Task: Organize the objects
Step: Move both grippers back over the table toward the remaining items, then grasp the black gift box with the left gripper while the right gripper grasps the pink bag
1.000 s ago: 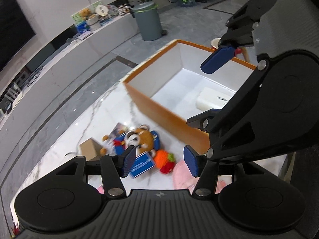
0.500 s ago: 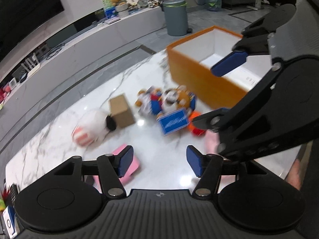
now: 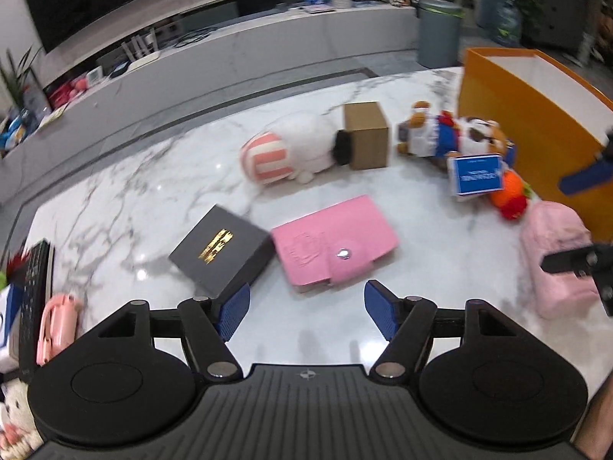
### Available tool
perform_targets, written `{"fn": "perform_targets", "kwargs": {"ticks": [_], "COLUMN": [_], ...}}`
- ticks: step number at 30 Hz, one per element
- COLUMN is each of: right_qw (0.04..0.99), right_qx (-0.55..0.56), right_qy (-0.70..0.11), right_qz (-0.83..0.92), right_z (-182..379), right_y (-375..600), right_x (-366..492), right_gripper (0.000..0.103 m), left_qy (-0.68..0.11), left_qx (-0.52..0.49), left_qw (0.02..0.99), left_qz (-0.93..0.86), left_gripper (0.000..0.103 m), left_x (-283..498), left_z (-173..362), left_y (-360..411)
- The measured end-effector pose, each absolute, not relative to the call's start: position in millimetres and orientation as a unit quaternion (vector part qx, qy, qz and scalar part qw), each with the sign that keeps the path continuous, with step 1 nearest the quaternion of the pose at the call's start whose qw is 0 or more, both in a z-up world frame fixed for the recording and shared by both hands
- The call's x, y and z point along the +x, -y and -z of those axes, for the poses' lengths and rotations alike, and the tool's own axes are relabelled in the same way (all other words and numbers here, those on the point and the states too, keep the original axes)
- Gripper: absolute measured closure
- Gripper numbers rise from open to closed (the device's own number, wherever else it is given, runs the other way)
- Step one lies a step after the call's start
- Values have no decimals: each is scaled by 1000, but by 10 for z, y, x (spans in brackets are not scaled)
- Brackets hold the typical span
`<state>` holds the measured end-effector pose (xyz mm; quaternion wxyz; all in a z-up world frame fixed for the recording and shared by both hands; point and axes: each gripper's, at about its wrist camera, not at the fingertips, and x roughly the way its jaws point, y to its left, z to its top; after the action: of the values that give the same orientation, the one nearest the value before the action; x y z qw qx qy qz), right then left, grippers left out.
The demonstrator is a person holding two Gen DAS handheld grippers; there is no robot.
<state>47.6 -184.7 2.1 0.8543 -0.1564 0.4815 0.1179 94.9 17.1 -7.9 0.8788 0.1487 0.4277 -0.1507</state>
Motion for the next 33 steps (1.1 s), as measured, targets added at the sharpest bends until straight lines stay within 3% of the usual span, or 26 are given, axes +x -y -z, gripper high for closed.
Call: {"fn": "perform_targets", "kwargs": {"ticks": [4, 7, 15, 24, 33], "right_qw": [854, 857, 861, 859, 833], "right_qx": [-153, -148, -164, -205, -263], "right_qy": [-485, -482, -469, -457, -467], "right_qz": [-110, -106, -107, -108, -136], "right_z": [142, 233, 409, 532, 670], "right_y": [1853, 1853, 1857, 1918, 1977], "right_x": [472, 447, 282, 170, 130], "right_gripper": [30, 30, 29, 21, 11], "left_qy": [-417, -407, -410, -428, -453], "left_qx": [133, 109, 37, -48, -46], "left_qw": [893, 904, 911, 902, 887], "left_qz": [109, 72, 15, -16, -73], "left_gripper": [22, 12, 12, 12, 8], "left_x": [1016, 1090, 1312, 1602, 1838], "left_z": [155, 205, 306, 324, 464], "left_y": [-270, -344, -599, -620, -512]}}
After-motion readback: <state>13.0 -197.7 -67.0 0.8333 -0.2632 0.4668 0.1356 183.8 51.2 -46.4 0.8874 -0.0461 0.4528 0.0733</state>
